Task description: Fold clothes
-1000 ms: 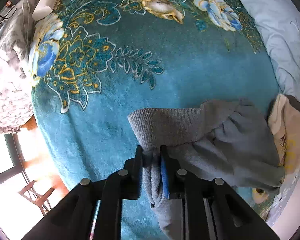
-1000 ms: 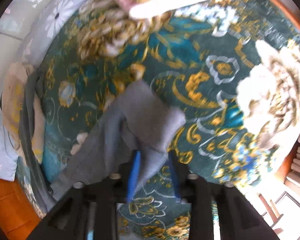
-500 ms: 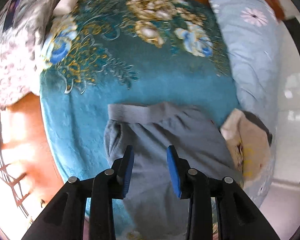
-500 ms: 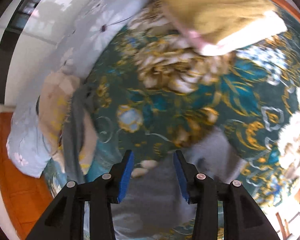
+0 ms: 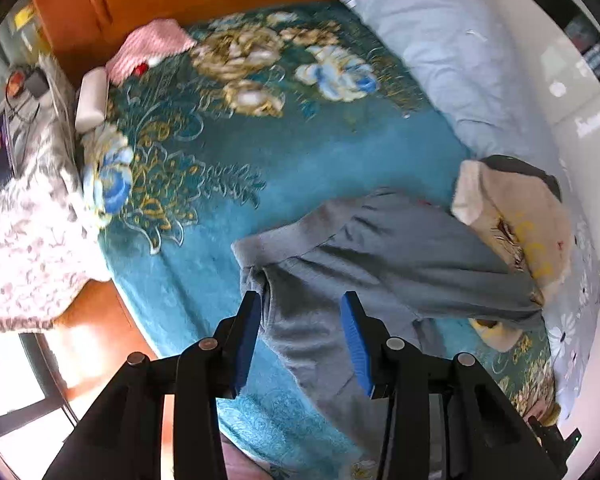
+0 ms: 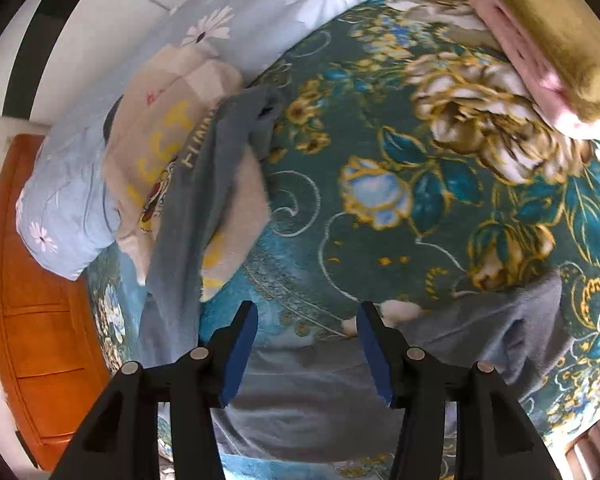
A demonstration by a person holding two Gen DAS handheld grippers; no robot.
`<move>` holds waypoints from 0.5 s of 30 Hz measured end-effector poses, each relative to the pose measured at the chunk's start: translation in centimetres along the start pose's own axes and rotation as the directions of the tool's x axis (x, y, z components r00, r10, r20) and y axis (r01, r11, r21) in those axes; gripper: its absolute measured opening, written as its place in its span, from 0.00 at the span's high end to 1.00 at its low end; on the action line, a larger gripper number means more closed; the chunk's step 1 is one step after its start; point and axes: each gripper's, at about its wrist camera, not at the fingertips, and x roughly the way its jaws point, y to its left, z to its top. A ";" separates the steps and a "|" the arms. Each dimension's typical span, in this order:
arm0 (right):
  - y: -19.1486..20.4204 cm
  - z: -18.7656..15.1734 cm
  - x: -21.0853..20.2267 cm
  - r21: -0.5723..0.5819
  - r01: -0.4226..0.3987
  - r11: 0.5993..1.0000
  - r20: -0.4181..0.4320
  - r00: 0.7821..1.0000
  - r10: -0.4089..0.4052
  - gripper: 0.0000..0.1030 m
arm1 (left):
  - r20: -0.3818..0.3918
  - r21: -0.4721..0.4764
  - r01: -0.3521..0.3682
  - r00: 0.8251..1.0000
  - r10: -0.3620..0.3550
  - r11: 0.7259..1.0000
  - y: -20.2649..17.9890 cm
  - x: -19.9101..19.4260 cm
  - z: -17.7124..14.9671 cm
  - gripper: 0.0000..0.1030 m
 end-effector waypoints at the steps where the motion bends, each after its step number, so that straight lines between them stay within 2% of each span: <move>1: 0.4 0.3 0.1 0.002 0.001 1.000 -0.002 1.000 -0.001 0.46 | -0.014 -0.008 0.004 1.000 -0.004 1.000 -0.2 0.8 0.4 0.59; 8: 3.1 3.4 1.0 0.053 0.010 0.999 0.008 1.000 -0.010 0.46 | -0.109 0.005 0.041 0.993 -0.041 0.999 -3.7 6.1 3.0 0.59; 15: 3.5 9.3 4.2 0.135 0.016 0.991 0.022 1.000 -0.019 0.46 | -0.179 0.030 0.018 0.984 -0.012 0.999 -6.5 10.3 4.9 0.59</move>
